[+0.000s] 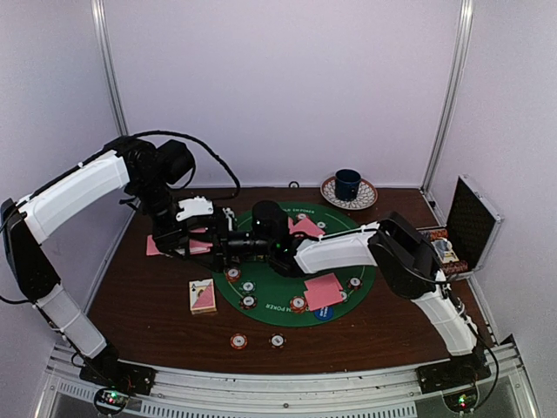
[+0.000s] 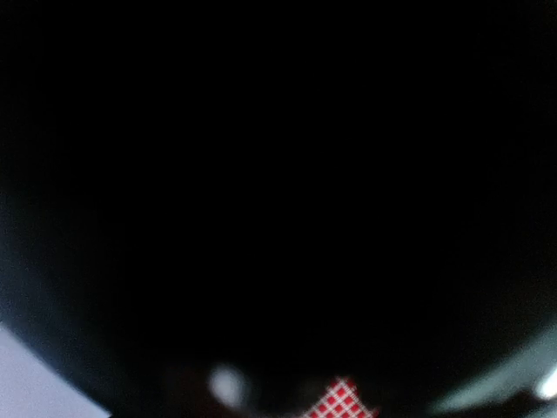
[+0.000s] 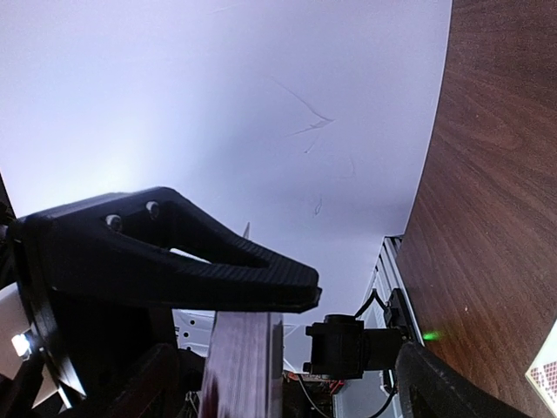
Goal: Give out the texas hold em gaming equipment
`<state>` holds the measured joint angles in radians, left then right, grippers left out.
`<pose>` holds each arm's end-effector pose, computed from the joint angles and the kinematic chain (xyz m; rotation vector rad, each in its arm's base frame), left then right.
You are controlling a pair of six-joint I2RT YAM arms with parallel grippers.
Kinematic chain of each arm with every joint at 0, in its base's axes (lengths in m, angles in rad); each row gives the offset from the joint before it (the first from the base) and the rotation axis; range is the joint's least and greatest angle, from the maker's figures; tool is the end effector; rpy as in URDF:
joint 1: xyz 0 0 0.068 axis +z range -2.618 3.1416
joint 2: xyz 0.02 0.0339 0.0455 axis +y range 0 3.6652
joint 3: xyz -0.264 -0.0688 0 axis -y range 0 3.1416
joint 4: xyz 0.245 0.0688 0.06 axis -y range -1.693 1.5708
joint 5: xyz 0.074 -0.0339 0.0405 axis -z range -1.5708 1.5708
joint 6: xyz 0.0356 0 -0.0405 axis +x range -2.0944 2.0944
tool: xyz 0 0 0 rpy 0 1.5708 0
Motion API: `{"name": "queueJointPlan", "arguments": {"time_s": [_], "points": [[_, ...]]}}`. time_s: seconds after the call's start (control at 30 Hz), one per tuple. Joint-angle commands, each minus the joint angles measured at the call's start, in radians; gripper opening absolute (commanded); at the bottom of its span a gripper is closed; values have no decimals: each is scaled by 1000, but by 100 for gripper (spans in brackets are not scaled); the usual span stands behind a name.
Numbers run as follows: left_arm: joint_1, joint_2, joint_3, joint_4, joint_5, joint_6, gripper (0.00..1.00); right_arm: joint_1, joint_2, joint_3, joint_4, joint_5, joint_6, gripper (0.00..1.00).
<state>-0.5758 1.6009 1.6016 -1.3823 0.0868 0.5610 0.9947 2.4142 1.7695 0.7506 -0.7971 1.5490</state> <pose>0.2445 -0.1624 0.3300 1.5984 2.4799 -0.1302 0.2768 0.4729 0.2002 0.3325 -2.0504 -2.2323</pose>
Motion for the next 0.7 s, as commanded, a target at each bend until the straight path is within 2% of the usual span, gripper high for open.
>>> {"name": "queueJointPlan", "arguments": {"time_s": [0.0,0.3,0.67], "points": [[-2,5,21,10,11,-7,0,19,44,80,-7,-18,3,90],[-2,2,17,9,13,-9,0,24,97,180,-132,9,-45,86],[-2,-4,2,9,8,-9,0,7,61,107,-205,84,-111,80]]}}
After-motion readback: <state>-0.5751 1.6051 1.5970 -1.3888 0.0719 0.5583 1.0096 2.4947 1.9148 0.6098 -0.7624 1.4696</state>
